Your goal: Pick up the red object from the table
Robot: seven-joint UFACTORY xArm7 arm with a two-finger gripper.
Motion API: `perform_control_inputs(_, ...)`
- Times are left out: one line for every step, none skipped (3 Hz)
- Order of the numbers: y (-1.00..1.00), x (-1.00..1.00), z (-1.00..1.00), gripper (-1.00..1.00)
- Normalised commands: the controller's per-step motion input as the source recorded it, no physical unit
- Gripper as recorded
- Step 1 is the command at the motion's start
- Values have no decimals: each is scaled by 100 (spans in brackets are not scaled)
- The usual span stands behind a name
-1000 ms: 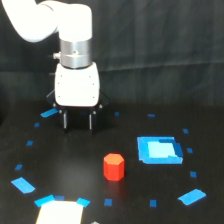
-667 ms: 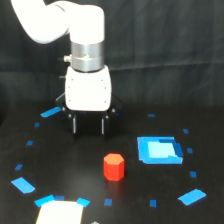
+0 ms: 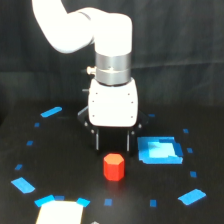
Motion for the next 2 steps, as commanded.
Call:
perform_control_inputs(-100,-17,-74,79)
perform_control_inputs(-100,36,-100,-94)
